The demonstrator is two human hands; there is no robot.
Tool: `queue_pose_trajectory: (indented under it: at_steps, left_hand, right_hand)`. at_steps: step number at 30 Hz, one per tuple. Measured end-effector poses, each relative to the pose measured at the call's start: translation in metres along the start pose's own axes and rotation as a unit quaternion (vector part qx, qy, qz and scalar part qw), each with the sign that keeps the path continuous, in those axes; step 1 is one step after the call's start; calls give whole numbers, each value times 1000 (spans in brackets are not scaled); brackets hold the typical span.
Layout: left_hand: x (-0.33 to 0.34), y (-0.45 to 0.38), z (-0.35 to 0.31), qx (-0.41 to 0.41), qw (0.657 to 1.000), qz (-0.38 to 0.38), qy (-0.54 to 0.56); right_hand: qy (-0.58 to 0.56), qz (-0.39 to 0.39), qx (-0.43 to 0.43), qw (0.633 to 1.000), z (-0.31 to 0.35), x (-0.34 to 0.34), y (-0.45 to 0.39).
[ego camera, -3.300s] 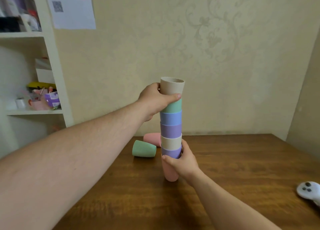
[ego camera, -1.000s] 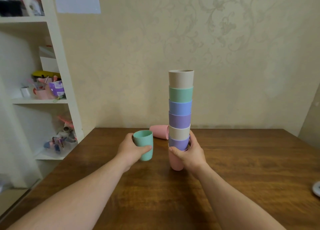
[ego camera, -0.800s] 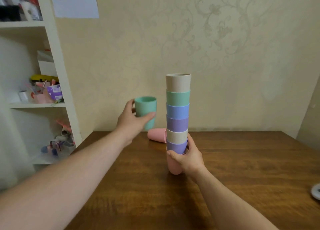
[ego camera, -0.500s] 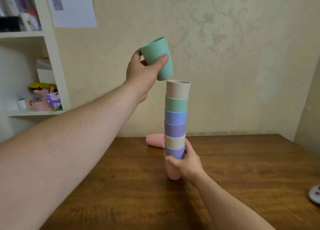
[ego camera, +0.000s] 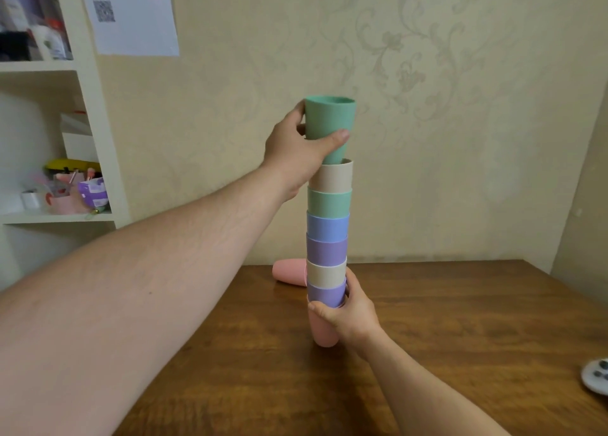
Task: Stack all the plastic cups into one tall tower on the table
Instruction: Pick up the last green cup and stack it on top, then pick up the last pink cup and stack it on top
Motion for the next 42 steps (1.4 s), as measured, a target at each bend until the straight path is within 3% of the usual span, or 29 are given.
queue_pose_trajectory:
  at_steps: [3,12,16,23,32,35,38,42]
  left_hand:
    - [3,8,19,-19,999,13,-37]
    - [-2,17,44,-68,997,-28,14]
    - [-1,20,48,-63,997,-29,20]
    - [-5,20,58,-60,997,-43,15]
    - [24,6,80,-72,997,38,15]
    - [37,6,103,-92,992,80,-18]
    - [29,13,133,-118,989,70,-52]
    - [4,32,203,-175,963,68,-194]
  right_hand:
    - [-11,20,-2,1000,2,0,-3]
    - [-59,27,-13,998,11,5,0]
    - [-106,-18,-18,994,32,-6,-7]
    - [-63,-13,-38,997,41,-10,-20]
    - [-85,-56,-36,994,33,-35,-44]
    - [-90,-67,-36,993,28,-39,-51]
    - [-95,-61,-44,993,25,-35,-55]
    - [-87,-63,-54,993,22,-28,-54]
Point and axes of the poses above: each hand's wrist, its own y-axis away from the middle knuckle, its own x-axis out of the palm, z = x × y, the point moved 9 cm from there along -y, towards the middle knuckle, and after that the axes turned 4 degrees about y, right-handed, at the moved point
